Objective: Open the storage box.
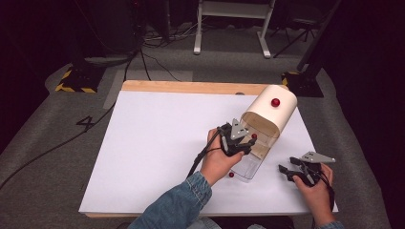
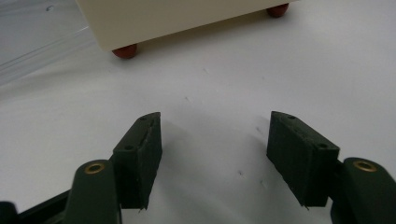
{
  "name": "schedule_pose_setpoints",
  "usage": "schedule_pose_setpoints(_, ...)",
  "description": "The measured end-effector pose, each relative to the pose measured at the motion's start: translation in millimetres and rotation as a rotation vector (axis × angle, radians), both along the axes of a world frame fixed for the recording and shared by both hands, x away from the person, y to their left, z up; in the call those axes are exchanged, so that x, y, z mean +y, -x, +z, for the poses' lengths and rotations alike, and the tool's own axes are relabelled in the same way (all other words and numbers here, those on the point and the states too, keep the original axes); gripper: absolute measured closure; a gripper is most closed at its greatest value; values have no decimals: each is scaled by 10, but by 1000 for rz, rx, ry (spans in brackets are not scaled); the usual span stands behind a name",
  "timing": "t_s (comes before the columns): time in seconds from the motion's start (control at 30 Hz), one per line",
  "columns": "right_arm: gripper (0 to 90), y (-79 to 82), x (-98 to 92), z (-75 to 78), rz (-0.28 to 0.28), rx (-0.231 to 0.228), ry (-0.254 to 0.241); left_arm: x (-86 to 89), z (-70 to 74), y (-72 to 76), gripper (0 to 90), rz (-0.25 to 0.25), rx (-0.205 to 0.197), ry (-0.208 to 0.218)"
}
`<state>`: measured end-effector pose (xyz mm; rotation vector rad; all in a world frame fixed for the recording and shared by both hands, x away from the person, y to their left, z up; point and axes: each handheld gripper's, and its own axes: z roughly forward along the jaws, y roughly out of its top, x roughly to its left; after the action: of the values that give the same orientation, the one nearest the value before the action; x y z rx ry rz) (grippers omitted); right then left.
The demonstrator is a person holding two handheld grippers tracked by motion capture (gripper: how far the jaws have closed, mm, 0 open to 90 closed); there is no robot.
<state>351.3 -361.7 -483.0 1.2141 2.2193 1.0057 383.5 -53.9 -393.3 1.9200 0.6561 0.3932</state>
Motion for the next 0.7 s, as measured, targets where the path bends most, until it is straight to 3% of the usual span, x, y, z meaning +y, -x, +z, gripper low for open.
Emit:
schedule_pose_setpoints(0.17,357,1,1,0,-1,-1,2,-74,-7,36,726,-4,1,-9)
schedule_pose_setpoints(0.33,357,0,0,0,0,-1,0,-99,2,67,733,8,-20,-32)
schedule_pose_setpoints(0.57,357,-1,-1,0,0,1,-1,-54,-4,148,735,6,-39,-29)
schedule_pose_setpoints(0.6,357,0,-1,0,0,0,0,-14,21,171,772,-10,-55,-20)
schedule_pose_setpoints(0.63,357,-1,-1,0,0,1,0,13,45,192,900,-27,-45,6)
schedule_pose_setpoints(0.7,357,-1,-1,1,0,1,0,23,65,235,900,-54,-47,1)
